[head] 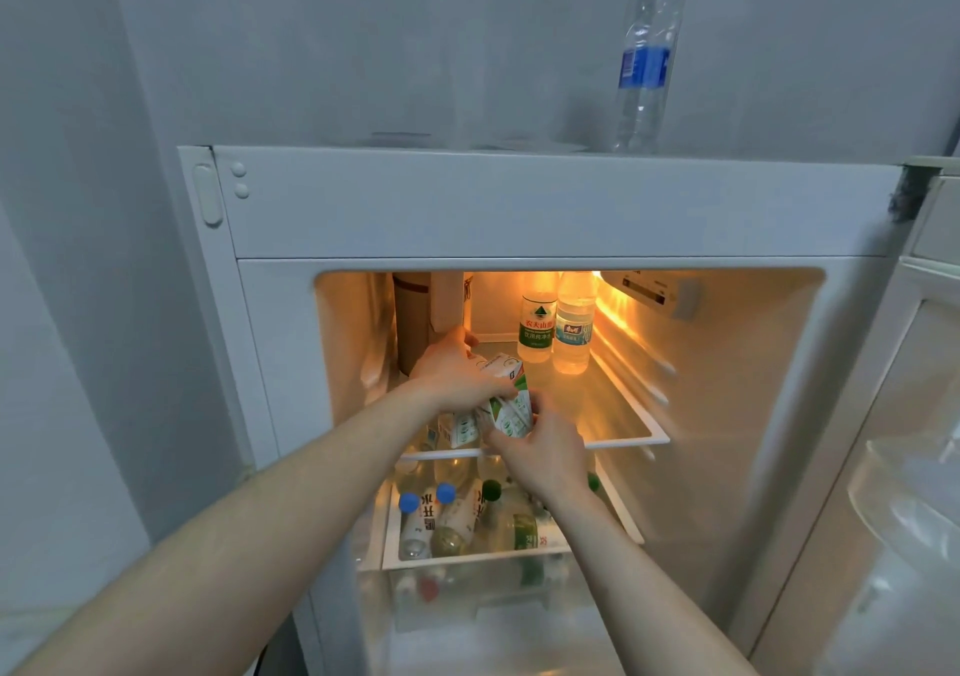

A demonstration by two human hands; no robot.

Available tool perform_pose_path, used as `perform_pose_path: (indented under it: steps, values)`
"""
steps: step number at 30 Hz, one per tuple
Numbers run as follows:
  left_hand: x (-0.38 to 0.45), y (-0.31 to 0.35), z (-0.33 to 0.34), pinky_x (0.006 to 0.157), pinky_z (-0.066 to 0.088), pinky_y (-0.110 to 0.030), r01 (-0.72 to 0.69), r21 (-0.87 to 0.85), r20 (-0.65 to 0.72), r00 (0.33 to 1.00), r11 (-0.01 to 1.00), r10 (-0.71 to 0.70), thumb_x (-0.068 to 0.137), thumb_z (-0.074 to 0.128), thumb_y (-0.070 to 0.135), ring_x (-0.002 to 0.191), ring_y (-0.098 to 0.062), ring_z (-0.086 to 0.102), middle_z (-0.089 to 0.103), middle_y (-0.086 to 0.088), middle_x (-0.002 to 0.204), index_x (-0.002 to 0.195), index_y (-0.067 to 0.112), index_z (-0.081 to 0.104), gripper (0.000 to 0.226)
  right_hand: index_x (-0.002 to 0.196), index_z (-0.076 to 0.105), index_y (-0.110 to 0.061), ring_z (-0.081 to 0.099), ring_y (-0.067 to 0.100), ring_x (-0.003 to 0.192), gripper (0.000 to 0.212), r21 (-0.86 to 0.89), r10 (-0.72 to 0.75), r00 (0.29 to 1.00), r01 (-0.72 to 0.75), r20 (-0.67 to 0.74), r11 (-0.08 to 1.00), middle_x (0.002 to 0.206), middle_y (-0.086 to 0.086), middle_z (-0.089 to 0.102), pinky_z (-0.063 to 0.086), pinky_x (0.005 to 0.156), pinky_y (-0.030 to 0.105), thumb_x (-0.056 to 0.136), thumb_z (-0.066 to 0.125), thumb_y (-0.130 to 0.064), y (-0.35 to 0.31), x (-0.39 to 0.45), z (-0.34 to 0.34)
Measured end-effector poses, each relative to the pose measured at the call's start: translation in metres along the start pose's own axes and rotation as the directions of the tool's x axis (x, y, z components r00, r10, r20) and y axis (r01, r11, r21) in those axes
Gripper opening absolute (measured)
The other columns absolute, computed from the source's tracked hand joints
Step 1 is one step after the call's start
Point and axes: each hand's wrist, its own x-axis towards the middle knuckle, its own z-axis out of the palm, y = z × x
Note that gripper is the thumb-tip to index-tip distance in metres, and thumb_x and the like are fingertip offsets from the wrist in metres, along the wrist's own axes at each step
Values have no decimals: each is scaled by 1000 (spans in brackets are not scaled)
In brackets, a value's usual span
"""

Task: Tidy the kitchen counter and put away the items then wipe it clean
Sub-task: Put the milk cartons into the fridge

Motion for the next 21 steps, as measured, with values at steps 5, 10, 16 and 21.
perform_pose_path:
  steps: [5, 10, 16, 21]
  values:
    - [-2, -6, -2, 94, 55, -39, 1, -121, 13, 1000, 993, 0, 76, 71, 70, 112, -19, 61, 55, 3, 134, 145, 22, 38, 91, 110, 49, -37, 54, -3, 78, 42, 26, 12, 1000, -12, -3, 1000, 94, -19, 58, 37, 57, 16, 80, 78, -44, 7, 9, 0]
    - [-2, -16, -1, 89, 58, -41, 57, -40, -25, 998, 998, -58, 89, 61, 40, 103, -19, 64, 62, -2, 125, 143, 20, 39, 61, 114, 54, -32, 62, 10, 94, 48, 82, 70, 996, -65, -64, 995, 100, -16, 61, 48, 69, 25, 76, 81, -46, 13, 23, -5]
    - [-1, -21, -4, 80, 61, -35, 13, 207, -69, 998, 978, 1, 83, 73, 13, 98, -18, 66, 65, -3, 121, 140, 22, 38, 68, 116, 53, -28, 65, 18, 105, 51, 44, 90, 992, -87, -92, 995, 112, -8, 66, 55, 84, 37, 78, 79, -50, 14, 44, 4]
    - [-1, -29, -1, 82, 62, -36, -11, 276, -129, 990, 961, 48, 77, 80, 10, 103, -16, 66, 65, 2, 118, 129, 24, 46, 63, 116, 49, -31, 64, 20, 110, 53, 31, 107, 990, -105, -94, 994, 113, -8, 64, 54, 95, 48, 78, 77, -54, 27, 48, 23]
